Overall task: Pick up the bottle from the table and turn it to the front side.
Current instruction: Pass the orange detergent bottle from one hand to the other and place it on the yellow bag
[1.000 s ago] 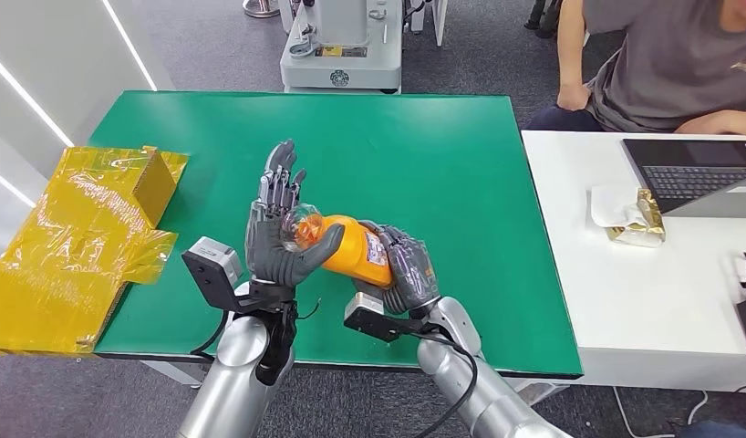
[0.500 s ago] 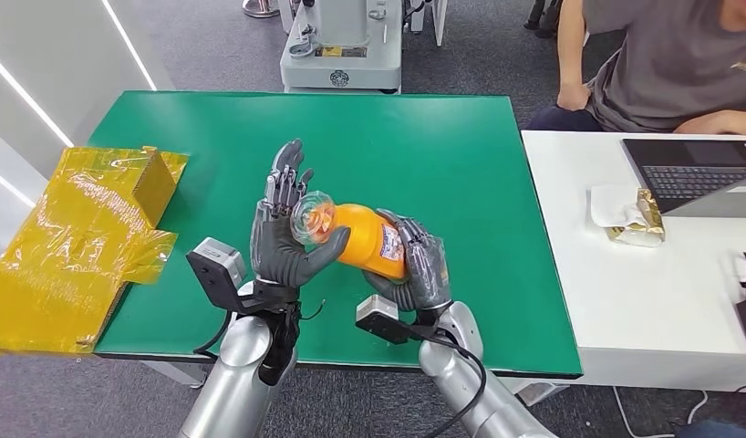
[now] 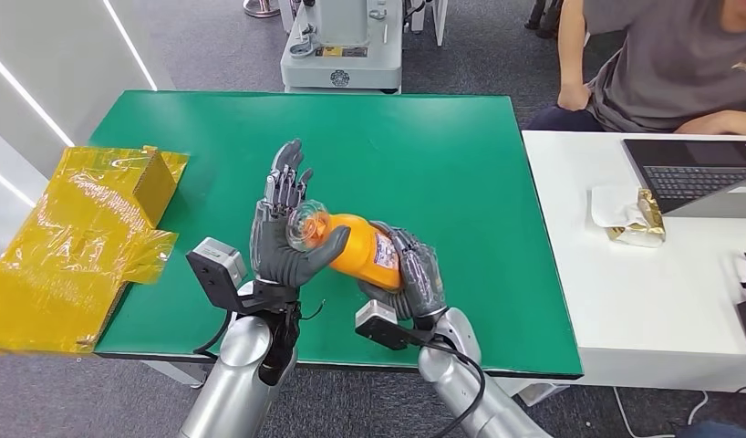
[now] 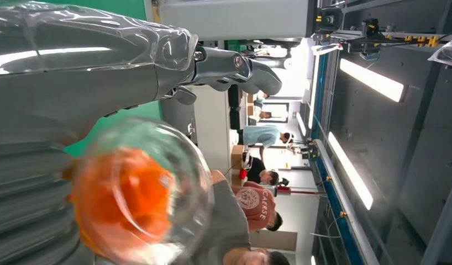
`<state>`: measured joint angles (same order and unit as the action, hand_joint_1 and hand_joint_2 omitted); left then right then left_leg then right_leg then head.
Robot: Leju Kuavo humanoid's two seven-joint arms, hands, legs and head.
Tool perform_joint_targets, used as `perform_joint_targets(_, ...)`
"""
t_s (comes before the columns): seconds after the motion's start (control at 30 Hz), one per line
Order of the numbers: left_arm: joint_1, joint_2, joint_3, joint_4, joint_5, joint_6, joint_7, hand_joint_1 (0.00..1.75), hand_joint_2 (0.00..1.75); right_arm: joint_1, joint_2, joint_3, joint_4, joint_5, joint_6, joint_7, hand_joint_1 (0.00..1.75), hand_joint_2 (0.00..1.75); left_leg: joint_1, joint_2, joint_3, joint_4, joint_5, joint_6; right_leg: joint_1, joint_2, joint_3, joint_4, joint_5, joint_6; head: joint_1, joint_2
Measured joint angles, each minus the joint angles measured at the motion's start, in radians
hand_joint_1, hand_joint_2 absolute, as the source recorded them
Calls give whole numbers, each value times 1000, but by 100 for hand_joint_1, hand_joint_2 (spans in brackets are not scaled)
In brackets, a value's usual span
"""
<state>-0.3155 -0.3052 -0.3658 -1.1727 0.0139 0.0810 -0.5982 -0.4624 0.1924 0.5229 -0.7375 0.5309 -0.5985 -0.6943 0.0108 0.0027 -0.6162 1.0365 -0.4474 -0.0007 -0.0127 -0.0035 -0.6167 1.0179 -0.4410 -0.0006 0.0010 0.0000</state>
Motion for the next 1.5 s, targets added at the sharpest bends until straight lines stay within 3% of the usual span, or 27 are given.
perform_joint_targets(0.6,-25,-7,-23,65,6,-11,-2,0,175,-49,6,41,35,-92,-80,-1,175,175,0,0,0,0,0,0,0,0,0,0,0,0,0,0)
perform_joint_targets(1.5,-33,-11,-26,92,6,-14,-2,0,175,-73,17,43,16,-91,-82,-1,175,175,0,0,0,0,0,0,0,0,0,0,0,0,0,0)
